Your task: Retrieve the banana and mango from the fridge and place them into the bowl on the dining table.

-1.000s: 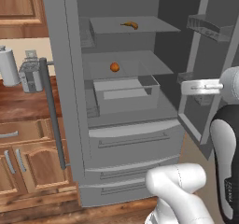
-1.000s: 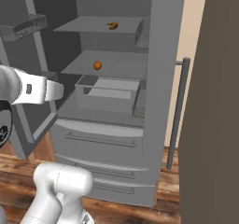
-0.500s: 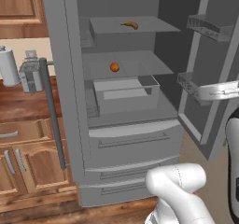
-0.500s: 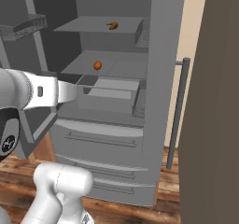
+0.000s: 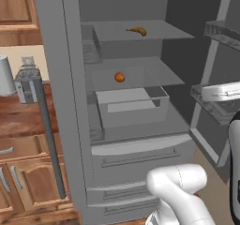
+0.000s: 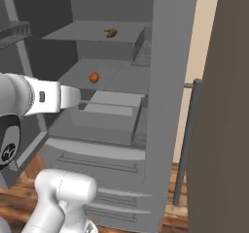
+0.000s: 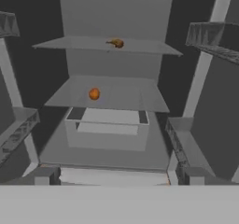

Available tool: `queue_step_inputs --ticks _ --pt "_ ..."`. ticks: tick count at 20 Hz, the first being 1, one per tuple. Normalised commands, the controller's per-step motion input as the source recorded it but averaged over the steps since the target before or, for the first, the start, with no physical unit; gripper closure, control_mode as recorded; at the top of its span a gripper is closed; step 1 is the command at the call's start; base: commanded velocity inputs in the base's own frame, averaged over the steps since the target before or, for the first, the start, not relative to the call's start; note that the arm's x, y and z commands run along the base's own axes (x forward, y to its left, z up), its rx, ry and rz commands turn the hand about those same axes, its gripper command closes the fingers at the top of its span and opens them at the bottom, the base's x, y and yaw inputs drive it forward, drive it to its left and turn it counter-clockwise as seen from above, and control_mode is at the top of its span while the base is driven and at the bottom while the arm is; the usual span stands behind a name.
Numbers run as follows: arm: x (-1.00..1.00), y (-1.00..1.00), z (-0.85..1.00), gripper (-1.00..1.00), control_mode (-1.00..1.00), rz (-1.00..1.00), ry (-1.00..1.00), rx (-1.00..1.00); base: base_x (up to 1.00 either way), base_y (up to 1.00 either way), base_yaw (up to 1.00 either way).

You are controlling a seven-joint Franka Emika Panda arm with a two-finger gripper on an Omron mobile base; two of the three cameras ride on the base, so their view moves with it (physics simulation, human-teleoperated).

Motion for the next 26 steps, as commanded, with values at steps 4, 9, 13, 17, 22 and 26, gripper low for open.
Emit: queue_step_inputs --ticks 4,9,13,17,22,26 --pt "0.00 0.00 0.00 -1.00 1.00 0.00 0.00 0.00 1.00 0.00 0.00" --pt "0.00 0.00 0.00 -1.00 1.00 0.00 0.00 0.00 1.00 0.00 0.00" --pt "0.00 0.00 0.00 -1.00 1.00 0.00 0.00 0.00 1.00 0.00 0.00" --pt "1.00 0.00 0.00 -1.00 -1.00 0.00 0.16 0.04 0.00 0.00 0.00" --pt "1.00 0.00 0.09 -1.00 -1.00 0.00 0.17 0.01 0.00 0.00 0.00" --pt "0.79 0.00 0.19 -1.00 -1.00 0.00 0.11 0.00 0.00 0.00 0.00"
